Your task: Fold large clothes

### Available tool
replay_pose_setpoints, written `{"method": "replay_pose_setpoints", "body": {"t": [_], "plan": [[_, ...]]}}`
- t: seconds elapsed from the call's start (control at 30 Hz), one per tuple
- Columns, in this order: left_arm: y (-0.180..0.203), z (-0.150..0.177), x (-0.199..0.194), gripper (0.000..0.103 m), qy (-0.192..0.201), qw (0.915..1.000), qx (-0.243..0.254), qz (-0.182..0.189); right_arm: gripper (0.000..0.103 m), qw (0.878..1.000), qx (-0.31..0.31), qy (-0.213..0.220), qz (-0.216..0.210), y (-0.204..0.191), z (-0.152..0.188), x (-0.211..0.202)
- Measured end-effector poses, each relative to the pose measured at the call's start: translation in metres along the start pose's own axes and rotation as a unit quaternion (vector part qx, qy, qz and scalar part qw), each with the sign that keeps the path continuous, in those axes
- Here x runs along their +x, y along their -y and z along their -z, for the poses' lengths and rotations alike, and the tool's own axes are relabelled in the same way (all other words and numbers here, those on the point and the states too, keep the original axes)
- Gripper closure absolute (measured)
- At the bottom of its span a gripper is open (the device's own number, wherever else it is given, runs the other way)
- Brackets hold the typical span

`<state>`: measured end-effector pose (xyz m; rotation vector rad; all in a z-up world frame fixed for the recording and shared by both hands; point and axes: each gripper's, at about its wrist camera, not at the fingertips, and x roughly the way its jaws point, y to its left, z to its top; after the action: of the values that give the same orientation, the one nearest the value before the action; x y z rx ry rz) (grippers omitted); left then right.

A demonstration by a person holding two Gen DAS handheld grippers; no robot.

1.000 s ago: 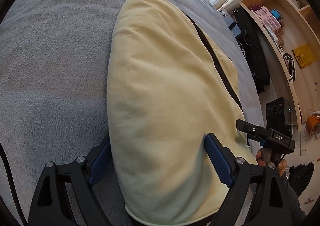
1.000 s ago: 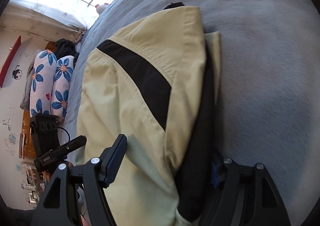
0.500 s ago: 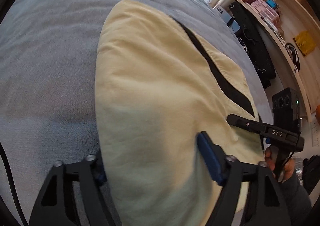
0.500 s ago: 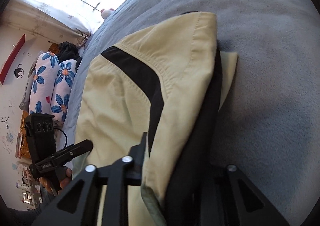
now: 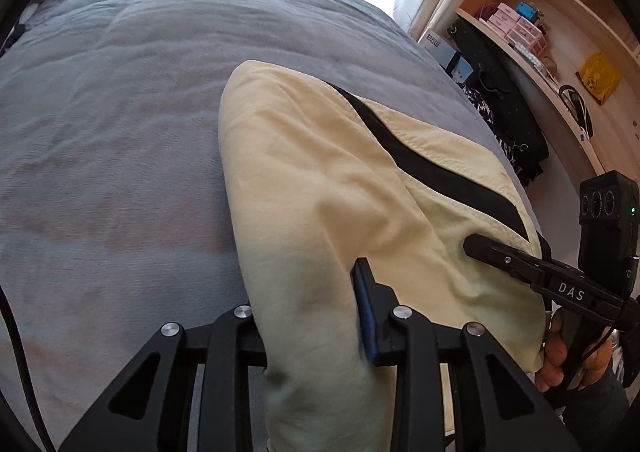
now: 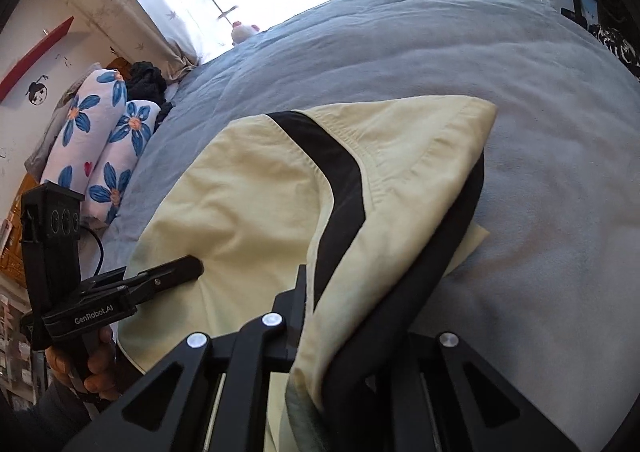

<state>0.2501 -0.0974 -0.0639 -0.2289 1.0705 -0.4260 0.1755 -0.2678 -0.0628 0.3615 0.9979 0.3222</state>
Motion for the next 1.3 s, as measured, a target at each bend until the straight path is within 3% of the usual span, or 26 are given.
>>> {"method": "replay_pose_setpoints", "body": {"t": [0.3,0.47,0.67,0.83,0.97,1.13,1.3], "plan": [[-0.067,-0.031,-0.087,0.074,0.031,0.9987,-0.013,-0.038,0.093,0.997,-0.027,0.024,-0.061,-0.100,-0.031,0.018],[-0.126,-0.076,-0.126,0.074,0.048,0.9963,-0.013,-0.070,0.093,0.993,-0.027,0.032,-0.107,-0.161,-0.072,0.061],[-0.207,-0.139,-0.140,0.074,0.068,0.9930,0.006,-0.097,0.093,0.991,-0.028,0.046,-0.125,-0.220,-0.128,0.127],[-0.275,-0.194,-0.120,0.074,0.075,0.9920,0.019,-0.099,0.093,0.989,-0.006,0.058,-0.133,-0.240,-0.175,0.190],[-0.319,-0.232,-0.082,0.073,0.071,0.9919,0.019,-0.104,0.093,0.989,0.004,0.056,-0.136,-0.241,-0.206,0.244],[-0.364,-0.252,-0.035,0.072,0.067,0.9920,0.023,-0.104,0.093,0.989,-0.015,0.062,-0.133,-0.232,-0.222,0.299],[-0.398,-0.255,0.024,0.069,0.057,0.9902,0.023,-0.126,0.093,0.994,-0.023,0.052,-0.090,-0.207,-0.224,0.356]]}}
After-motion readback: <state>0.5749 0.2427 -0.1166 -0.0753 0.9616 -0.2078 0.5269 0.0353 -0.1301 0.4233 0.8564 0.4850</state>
